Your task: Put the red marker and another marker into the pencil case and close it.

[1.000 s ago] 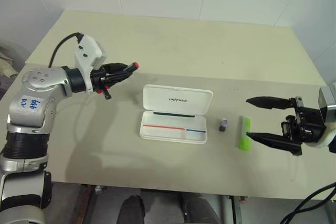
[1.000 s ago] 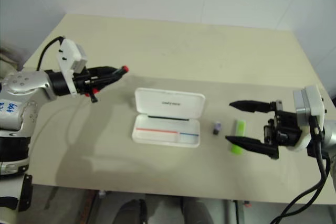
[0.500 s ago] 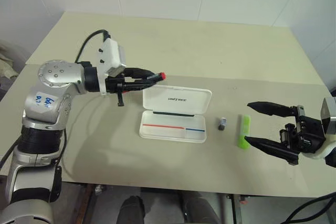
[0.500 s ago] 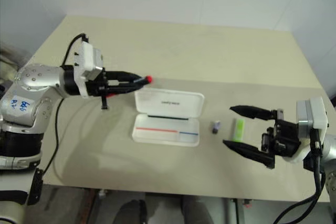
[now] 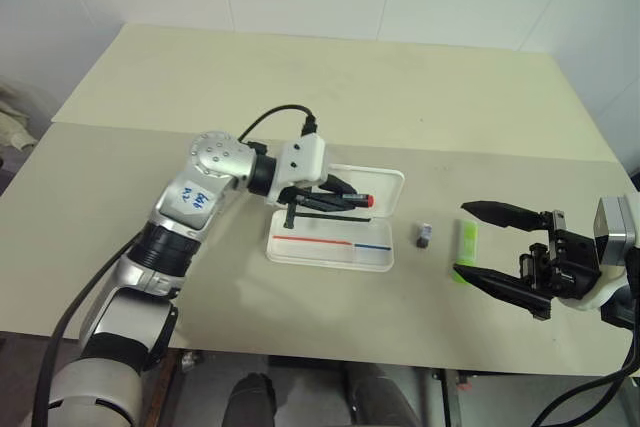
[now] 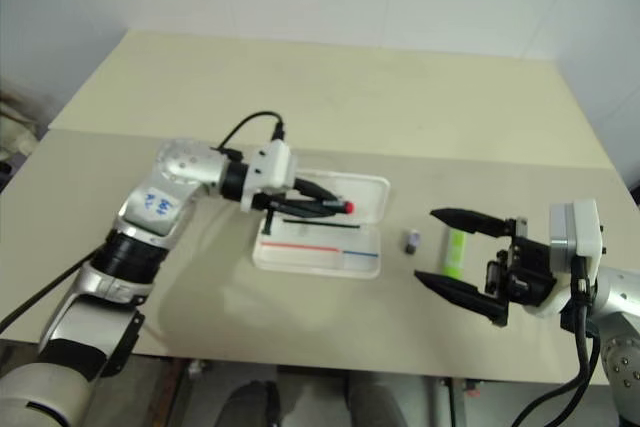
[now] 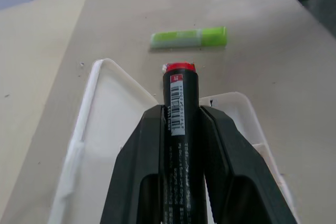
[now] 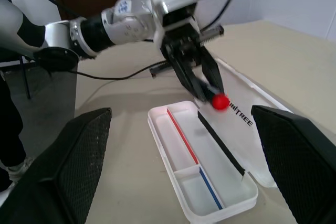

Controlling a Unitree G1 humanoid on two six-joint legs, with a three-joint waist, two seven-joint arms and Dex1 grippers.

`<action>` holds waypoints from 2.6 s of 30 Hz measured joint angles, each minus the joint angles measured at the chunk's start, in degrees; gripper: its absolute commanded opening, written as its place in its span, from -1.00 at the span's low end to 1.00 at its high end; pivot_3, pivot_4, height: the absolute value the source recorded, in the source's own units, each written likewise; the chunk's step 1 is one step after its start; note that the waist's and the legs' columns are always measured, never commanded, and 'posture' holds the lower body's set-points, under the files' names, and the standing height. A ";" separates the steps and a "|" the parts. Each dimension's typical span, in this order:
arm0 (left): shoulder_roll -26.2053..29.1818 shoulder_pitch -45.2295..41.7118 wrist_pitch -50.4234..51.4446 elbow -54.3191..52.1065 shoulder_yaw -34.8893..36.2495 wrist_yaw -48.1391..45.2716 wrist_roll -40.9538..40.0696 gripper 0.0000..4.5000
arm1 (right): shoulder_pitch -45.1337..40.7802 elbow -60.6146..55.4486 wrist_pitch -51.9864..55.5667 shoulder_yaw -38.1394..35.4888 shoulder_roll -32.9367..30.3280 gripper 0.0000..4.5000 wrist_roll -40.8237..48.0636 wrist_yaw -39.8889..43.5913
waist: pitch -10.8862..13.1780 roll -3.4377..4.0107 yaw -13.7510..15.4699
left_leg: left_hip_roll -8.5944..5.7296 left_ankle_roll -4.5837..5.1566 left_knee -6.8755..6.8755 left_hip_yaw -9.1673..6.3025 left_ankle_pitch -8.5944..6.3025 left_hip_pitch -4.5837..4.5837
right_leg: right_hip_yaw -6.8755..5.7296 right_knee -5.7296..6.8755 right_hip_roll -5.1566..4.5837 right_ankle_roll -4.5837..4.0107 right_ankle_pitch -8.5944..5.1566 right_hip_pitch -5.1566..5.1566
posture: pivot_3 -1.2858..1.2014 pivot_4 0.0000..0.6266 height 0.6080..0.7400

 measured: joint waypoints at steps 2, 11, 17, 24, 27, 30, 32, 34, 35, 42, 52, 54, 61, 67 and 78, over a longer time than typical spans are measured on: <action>-1.20 -0.07 -3.49 3.62 -1.03 0.45 2.59 -0.71 | 1.34 1.25 -0.43 -0.30 -0.06 1.00 -0.57 1.32 | 0.00 0.01 0.07 | 0.00 0.00 -0.03 -0.01 0.00 0.01 | 0.00 0.00 0.01 0.00 0.00 0.01 | 0.03 -0.52 1.00; -4.81 -0.28 -8.02 9.72 -1.79 0.91 6.64 -0.71 | 2.80 6.69 -2.89 -4.83 -3.02 1.00 -3.59 5.03 | 0.00 0.01 0.08 | 0.00 0.05 0.03 0.00 -0.03 0.01 | 0.02 0.04 0.01 0.02 0.01 0.02 | 0.03 -0.52 1.00; -5.82 0.10 -7.99 9.66 -2.48 1.73 8.99 -0.71 | 2.79 6.37 -3.29 -4.63 -2.37 1.00 -4.52 3.27 | 0.00 0.00 0.17 | -0.01 0.05 0.03 0.00 -0.03 0.00 | 0.03 0.03 0.00 0.02 0.01 0.02 | 0.03 -0.52 1.00; -6.06 1.12 -7.76 9.27 -3.37 2.19 11.05 -0.71 | 2.85 5.07 -3.61 -3.28 -1.25 1.00 -4.99 1.16 | 0.00 0.01 0.15 | -0.01 0.05 0.04 0.01 -0.03 0.00 | 0.04 0.05 0.00 0.02 0.01 0.02 | 0.03 -0.52 1.00; -6.16 1.44 -7.55 9.22 -3.51 2.75 11.89 -0.39 | 2.85 5.06 -3.62 -2.84 -1.22 1.00 -5.04 0.44 | 0.00 0.01 0.19 | -0.01 0.05 0.05 0.00 -0.03 0.00 | 0.04 0.06 0.00 0.02 0.01 0.01 | 0.03 -0.52 1.00; -6.15 1.61 -7.42 8.41 -3.51 3.15 12.34 0.03 | 2.80 5.06 -3.63 -2.81 -1.20 1.00 -5.05 -0.25 | 0.00 0.01 0.18 | -0.01 0.05 0.04 0.00 -0.03 0.00 | 0.04 0.06 0.00 0.02 0.01 0.02 | 0.03 -0.52 1.00; -6.22 1.89 -7.06 7.13 -3.51 3.16 12.41 0.30 | 2.66 5.06 -3.63 -2.74 -1.19 1.00 -5.06 -0.60 | 0.00 0.01 0.19 | 0.00 0.05 0.03 0.00 -0.03 0.00 | 0.04 0.06 0.00 0.02 0.01 0.02 | 0.03 -0.52 1.00; -6.21 2.02 -6.53 6.42 -3.51 3.16 12.44 0.59 | 2.46 5.06 -3.64 -2.69 -1.20 1.00 -5.06 -0.87 | -0.01 0.01 0.18 | 0.00 0.04 0.04 0.00 -0.03 0.01 | 0.04 0.07 0.00 0.02 0.01 0.02 | 0.03 -0.52 1.00; -6.21 2.14 -6.32 5.95 -3.51 3.16 12.45 0.75 | 2.34 5.06 -3.64 -2.66 -1.20 1.00 -5.08 -0.91 | -0.01 0.01 0.18 | 0.00 0.05 0.05 0.00 -0.03 0.01 | 0.04 0.08 0.00 0.02 0.01 0.02 | 0.03 -0.52 1.00; -6.03 4.18 -2.49 -0.65 -3.45 2.17 11.53 0.99 | 0.96 5.09 -3.64 -1.91 -1.20 1.00 -5.35 -1.16 | -0.01 0.02 0.16 | 0.00 0.04 0.10 0.00 -0.03 0.02 | 0.05 0.17 0.00 0.02 0.01 0.02 | 0.03 -0.52 1.00; -3.12 10.30 5.87 -14.50 2.20 -0.19 1.23 0.99 | 4.40 3.33 -2.17 1.56 0.33 1.00 -11.63 -10.60 | -0.04 0.06 -0.12 | 0.03 0.04 0.20 0.00 -0.02 0.09 | 0.05 0.43 0.02 -0.05 -0.03 0.01 | 0.03 -0.52 1.00; -1.62 12.11 7.46 -16.32 3.94 -0.22 -0.83 0.99 | 4.51 2.52 -2.07 1.98 2.91 1.00 -12.59 -14.10 | -0.04 0.07 -0.22 | 0.03 0.04 0.24 -0.01 0.00 0.10 | 0.05 0.47 0.01 -0.04 -0.03 0.02 | 0.03 -0.52 1.00; -0.28 18.45 8.74 -22.04 14.72 -0.29 -13.60 0.99 | 4.19 -1.72 -0.81 3.36 8.55 1.00 -16.49 -26.85 | -0.05 0.08 -0.13 | 0.00 0.04 0.35 -0.03 0.00 0.09 | 0.04 0.55 -0.02 -0.03 -0.01 0.03 | 0.03 -0.52 1.00; 3.01 24.01 8.30 -22.17 19.81 1.03 -15.80 0.99 | 5.33 -2.15 3.54 5.20 9.89 1.00 -18.67 -33.15 | -0.06 0.10 -0.23 | 0.01 0.05 0.32 -0.01 -0.01 0.09 | 0.04 0.48 -0.02 -0.05 -0.02 0.02 | 0.03 -0.52 1.00; 2.60 30.61 4.40 -22.36 29.10 -0.77 -27.26 0.99 | 1.20 10.53 6.09 9.24 13.13 1.00 -23.73 -38.34 | -0.07 0.09 -0.40 | 0.00 0.06 0.30 0.08 -0.02 0.09 | 0.08 0.42 -0.05 -0.21 -0.10 0.01 | 0.03 -0.52 1.00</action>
